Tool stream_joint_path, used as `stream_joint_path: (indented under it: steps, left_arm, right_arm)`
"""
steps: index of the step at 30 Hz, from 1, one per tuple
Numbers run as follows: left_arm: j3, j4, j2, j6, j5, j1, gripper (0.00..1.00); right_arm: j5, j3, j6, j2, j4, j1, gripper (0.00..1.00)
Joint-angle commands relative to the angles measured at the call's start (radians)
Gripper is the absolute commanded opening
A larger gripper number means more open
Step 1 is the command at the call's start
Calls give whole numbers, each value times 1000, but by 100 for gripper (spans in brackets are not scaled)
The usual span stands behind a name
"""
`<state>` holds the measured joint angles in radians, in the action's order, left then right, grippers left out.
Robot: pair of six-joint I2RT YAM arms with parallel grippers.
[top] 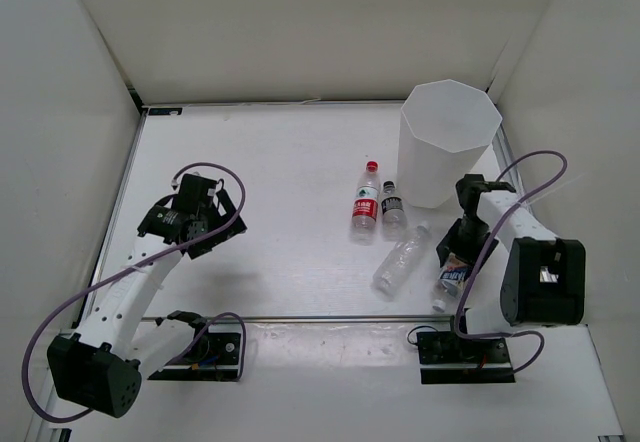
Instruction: Put the plastic bottles in the bin
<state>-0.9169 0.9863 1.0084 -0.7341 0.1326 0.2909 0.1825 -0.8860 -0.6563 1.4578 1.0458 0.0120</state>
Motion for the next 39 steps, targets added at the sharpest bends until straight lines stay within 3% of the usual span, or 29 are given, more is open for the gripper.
stream_joint_path:
  steps: [1, 8, 12, 14, 17, 20, 23, 29, 36, 39]
  left_arm:
    - [-30, -23, -8, -2, 25, 5, 99]
    - [-20, -43, -8, -11, 25, 5, 99]
    - [7, -93, 2, -11, 25, 25, 99]
    - [18, -112, 13, -21, 15, 25, 99]
    - [18, -135, 22, -21, 5, 51, 99]
    - [18, -144, 42, 1, 16, 77, 99]
    - [27, -164, 62, 12, 25, 103, 99]
    - [26, -189, 82, 56, 71, 149, 99]
    - [7, -254, 136, 111, 110, 183, 99]
    - [-62, -291, 211, 120, 130, 195, 99]
  right_arm:
    - [-49, -47, -84, -132, 147, -6, 43]
    - [-156, -221, -147, -402, 403, 12, 25]
    - [-259, -501, -134, -581, 418, 13, 22]
    - [-268, -632, -170, -594, 405, 13, 22]
    - [-209, -880, -143, -530, 324, 13, 23]
    - [7, -1054, -24, -356, 208, 13, 25]
    - [165, -1111, 90, -219, 56, 13, 25]
    - [228, -1248, 170, 2, -40, 13, 30]
    - [219, -1160, 184, 48, -191, 31, 39]
    - [141, -1171, 237, 81, -200, 40, 56]
